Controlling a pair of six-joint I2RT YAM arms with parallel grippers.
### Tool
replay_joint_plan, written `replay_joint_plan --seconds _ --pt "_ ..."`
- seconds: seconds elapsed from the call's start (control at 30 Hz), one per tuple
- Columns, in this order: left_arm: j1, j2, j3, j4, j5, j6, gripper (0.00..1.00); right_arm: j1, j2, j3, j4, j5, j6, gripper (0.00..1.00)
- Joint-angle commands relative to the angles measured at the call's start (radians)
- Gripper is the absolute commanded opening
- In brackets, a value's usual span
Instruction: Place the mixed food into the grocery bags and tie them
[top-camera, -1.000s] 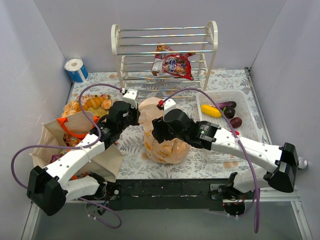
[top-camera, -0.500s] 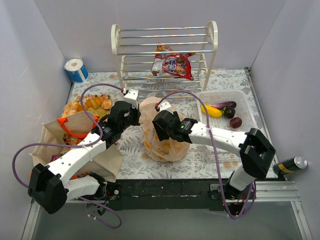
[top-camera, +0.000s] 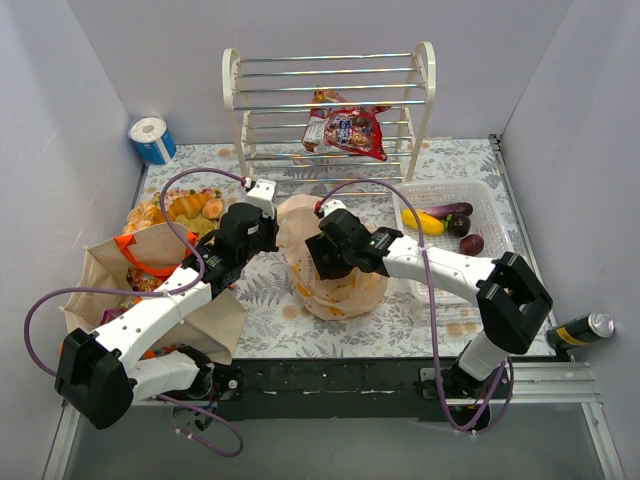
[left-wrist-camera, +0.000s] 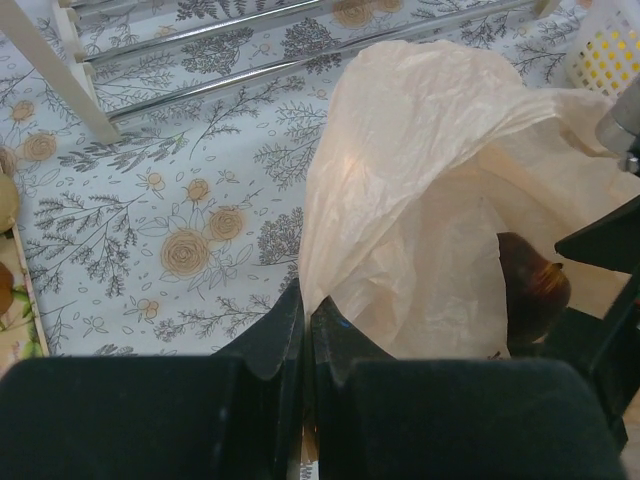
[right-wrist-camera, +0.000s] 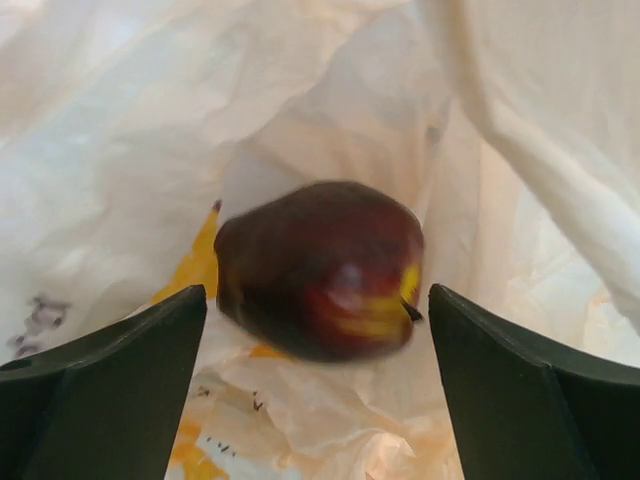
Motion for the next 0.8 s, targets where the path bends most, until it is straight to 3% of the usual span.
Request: replay_joint_plan --seconds 0.0,0.2,0.37,0.47,0.6,0.7,0.77 --pt "0.005 -0.034 -0.002 0.010 -0.021 0.018 0.00 0.007 -0.098 0.041 -0.012 -0.092 -0.047 0.99" --pt "0.005 -0.028 0.000 0.010 -0.025 0.020 0.00 0.014 -0.294 0.018 0.045 -0.235 -0.066 0.98" --pt "0.005 -0.035 0.000 0.005 -0.025 0.017 0.00 -0.002 -0.426 0.010 0.060 -0.244 -0.078 0.96" --pt "0.005 -0.032 -0.005 0.011 -0.025 0.018 0.00 -0.142 -0.433 0.064 -0.047 -0.284 -0.076 0.94" --pt "0.005 -0.009 0.009 -0.001 0.002 0.015 0.00 -0.479 -0.449 0.052 -0.078 -0.430 -0.090 0.90" --pt "0.005 -0.014 0.003 0.005 0.011 0.006 0.00 -0.658 -0.450 -0.010 -0.075 -0.525 -0.099 0.89" --pt "0.005 -0.017 0.003 0.007 0.004 0.004 0.00 -0.713 -0.439 -0.076 -0.095 -0.484 -0.131 0.78"
